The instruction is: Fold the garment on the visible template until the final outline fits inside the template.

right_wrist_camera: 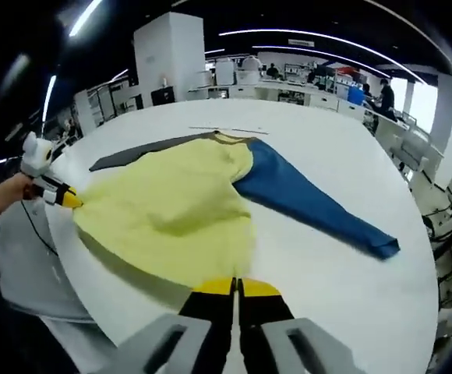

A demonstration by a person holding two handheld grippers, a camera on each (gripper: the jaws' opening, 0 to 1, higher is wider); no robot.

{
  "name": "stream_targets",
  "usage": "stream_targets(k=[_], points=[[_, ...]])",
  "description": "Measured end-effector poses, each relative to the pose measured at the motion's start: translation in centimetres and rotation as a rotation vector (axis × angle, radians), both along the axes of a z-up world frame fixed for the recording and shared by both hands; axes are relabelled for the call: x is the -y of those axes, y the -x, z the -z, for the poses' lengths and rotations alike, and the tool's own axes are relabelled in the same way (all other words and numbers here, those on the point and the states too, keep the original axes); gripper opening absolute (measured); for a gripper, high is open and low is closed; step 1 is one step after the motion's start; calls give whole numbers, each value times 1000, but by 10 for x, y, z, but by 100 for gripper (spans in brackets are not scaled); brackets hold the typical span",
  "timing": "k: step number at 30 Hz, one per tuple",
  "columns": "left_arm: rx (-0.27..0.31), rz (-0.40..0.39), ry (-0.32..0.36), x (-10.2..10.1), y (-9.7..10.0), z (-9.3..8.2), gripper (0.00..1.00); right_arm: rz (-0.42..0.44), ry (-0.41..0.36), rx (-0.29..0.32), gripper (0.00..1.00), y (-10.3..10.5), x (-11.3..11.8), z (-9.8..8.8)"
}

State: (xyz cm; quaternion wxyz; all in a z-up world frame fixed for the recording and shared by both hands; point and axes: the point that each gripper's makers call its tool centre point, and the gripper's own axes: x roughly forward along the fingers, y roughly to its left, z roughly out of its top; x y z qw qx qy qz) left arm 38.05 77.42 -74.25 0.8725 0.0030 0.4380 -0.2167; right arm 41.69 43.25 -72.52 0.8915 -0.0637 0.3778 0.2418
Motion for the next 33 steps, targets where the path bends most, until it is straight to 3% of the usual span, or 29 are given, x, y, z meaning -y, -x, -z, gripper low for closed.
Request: stream_targets(k=[11, 16, 33], points=[[-1, 6, -66, -21, 6, 10, 0, 42, 12, -10, 0, 33, -19, 18], [-13, 2, -81, -29, 13, 18, 0, 40, 25, -48, 0, 45, -23, 30], [-50, -1, -86, -32, 41, 29, 0, 44, 15, -93, 0, 61, -19, 40]])
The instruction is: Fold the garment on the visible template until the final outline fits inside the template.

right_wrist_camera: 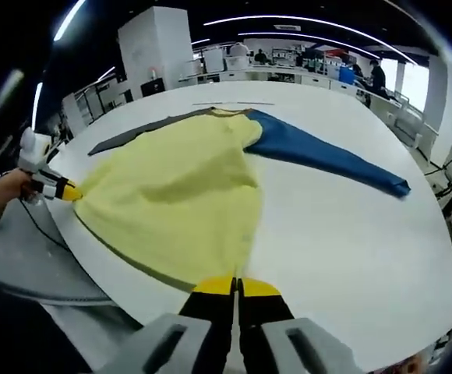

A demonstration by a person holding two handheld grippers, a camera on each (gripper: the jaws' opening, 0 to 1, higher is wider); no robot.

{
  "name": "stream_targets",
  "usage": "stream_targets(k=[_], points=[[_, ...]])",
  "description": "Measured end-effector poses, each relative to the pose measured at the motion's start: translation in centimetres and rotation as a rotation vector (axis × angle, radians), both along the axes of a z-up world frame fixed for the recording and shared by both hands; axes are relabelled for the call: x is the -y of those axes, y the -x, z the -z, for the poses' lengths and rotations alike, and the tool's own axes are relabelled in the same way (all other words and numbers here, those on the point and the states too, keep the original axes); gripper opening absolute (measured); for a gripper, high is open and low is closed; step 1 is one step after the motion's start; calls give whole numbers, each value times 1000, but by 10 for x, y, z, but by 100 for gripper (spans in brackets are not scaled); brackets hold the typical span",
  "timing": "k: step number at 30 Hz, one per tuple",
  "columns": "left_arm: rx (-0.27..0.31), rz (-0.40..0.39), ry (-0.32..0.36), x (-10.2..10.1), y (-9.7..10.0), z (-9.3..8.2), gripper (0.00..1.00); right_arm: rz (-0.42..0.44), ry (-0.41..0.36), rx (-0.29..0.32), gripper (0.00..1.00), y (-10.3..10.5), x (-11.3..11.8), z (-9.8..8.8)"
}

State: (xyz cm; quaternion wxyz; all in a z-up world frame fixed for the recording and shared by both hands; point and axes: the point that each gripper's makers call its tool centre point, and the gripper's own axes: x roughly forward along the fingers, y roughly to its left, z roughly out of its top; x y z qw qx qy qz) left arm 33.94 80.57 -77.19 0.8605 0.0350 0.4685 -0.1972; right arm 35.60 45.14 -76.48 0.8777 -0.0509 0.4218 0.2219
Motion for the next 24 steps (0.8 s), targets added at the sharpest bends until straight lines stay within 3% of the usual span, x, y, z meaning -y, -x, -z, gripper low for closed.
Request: stream_targets(k=[5, 8, 14, 20, 24], points=[[10, -2, -7, -1, 0, 0, 2, -16, -8, -18, 0, 3, -2, 2], [45, 2, -51, -7, -4, -2, 15, -7, -5, -8, 4, 0, 3, 0], [132, -29, -23, -8, -13, -20, 41, 33, -46, 77, 24, -27, 13, -22], [210, -60, 44, -3, -22, -37, 65, -9, -40, 145, 31, -56, 16, -36], [255, -63, 52, -1, -29, -48, 72, -24, -68, 172, 32, -83, 14, -44]])
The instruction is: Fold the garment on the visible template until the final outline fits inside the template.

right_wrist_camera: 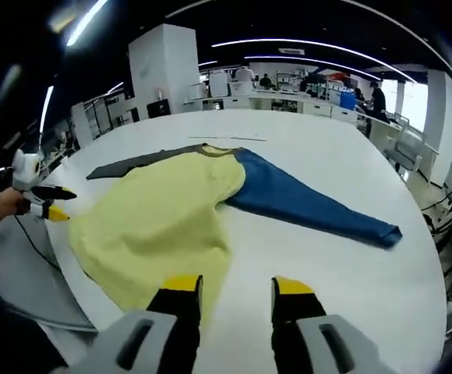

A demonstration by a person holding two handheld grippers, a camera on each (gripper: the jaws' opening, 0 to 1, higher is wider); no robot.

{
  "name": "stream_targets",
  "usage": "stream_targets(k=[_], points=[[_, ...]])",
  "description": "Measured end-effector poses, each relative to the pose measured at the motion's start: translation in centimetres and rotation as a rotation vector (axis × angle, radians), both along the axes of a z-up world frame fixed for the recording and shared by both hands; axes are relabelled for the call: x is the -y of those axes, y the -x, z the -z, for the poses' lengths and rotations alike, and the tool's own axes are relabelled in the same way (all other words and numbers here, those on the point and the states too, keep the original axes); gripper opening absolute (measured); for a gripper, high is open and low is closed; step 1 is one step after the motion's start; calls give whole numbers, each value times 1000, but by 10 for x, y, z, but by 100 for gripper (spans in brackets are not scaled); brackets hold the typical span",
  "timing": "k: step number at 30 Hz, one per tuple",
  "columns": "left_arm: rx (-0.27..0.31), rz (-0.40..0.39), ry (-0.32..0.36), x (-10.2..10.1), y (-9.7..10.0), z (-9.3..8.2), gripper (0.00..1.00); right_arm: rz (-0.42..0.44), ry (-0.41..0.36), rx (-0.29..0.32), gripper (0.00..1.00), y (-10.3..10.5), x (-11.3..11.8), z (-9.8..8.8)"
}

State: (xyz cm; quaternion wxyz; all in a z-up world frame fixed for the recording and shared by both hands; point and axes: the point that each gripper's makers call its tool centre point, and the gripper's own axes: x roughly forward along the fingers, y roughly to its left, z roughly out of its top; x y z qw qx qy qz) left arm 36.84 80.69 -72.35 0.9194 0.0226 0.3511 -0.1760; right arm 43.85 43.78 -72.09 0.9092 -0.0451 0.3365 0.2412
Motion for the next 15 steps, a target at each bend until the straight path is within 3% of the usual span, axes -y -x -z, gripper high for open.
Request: stream_targets(k=[6, 15], points=[[26, -4, 0, 4, -5, -11, 82, -19, 5, 55, 33, -40, -4, -8], [74, 16, -15, 13, -13, -24, 98, -90, -1, 47, 32, -83, -24, 7]])
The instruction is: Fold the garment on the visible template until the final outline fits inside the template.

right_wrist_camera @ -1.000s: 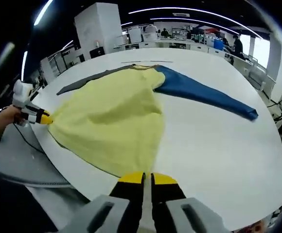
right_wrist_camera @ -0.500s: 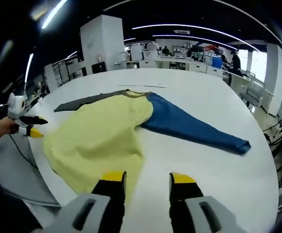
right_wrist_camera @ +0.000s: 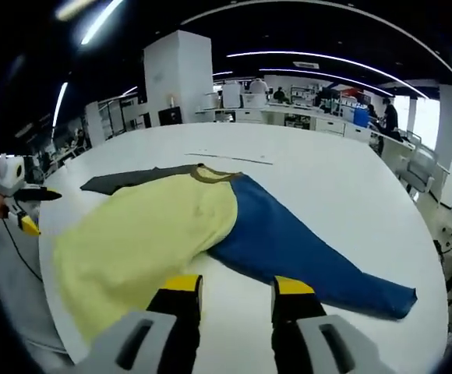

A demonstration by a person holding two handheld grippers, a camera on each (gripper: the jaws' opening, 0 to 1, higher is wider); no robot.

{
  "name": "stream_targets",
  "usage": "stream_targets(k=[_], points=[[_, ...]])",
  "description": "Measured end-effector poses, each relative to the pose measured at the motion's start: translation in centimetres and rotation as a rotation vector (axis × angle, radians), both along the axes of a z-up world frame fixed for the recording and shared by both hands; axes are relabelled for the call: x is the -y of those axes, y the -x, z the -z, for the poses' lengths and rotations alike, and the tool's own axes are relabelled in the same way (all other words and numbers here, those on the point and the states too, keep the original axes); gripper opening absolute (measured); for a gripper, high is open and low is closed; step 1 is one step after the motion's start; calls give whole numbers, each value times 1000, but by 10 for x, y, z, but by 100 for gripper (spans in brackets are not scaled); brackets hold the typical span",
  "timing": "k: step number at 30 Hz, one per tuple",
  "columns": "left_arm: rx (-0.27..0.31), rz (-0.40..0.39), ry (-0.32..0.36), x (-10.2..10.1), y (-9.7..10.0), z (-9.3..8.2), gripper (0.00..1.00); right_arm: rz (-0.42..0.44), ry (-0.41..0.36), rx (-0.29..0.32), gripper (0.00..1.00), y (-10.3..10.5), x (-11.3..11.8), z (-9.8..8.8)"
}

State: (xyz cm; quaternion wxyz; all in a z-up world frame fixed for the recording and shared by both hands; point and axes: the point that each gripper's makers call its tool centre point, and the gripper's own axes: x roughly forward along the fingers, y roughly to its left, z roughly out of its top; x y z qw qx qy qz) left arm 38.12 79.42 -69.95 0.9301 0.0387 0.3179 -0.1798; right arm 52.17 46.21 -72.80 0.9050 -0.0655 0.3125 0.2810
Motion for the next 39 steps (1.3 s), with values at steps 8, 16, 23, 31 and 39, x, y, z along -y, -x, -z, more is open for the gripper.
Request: stream_targets(k=[8, 16, 23, 31, 39], points=[[12, -4, -1, 3, -5, -8, 99, -107, 37, -22, 32, -19, -21, 15], [16, -13, -4, 3, -6, -11, 98, -189, 168, -20, 23, -27, -28, 37], [13, -36, -16, -3, -4, -12, 96, -180, 186, -17, 9, -37, -28, 45], [7, -40, -29, -6, -4, -11, 94, -139, 181, 2, 0, -54, -22, 38], [3, -40, -25, -5, -2, -9, 93, -60, 183, 59, 0, -83, -6, 15]])
